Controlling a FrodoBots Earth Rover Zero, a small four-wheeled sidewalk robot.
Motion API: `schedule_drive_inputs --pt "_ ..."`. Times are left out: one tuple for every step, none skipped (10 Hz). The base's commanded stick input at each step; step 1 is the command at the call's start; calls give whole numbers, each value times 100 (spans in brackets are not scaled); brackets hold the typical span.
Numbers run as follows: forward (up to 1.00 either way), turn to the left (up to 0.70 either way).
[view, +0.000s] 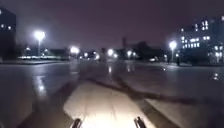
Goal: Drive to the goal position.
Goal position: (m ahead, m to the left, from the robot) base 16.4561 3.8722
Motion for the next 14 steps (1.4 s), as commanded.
schedule_drive_inputs --pt "100 0" --pt "100 0" --pt "100 0" --pt "100 0" --pt "100 0" --pt "100 0" --pt "100 0" --pt "100 0" --pt "100 0" --pt "100 0" --pt "100 0" --pt "100 0" --pt "100 0" --pt "100 0"
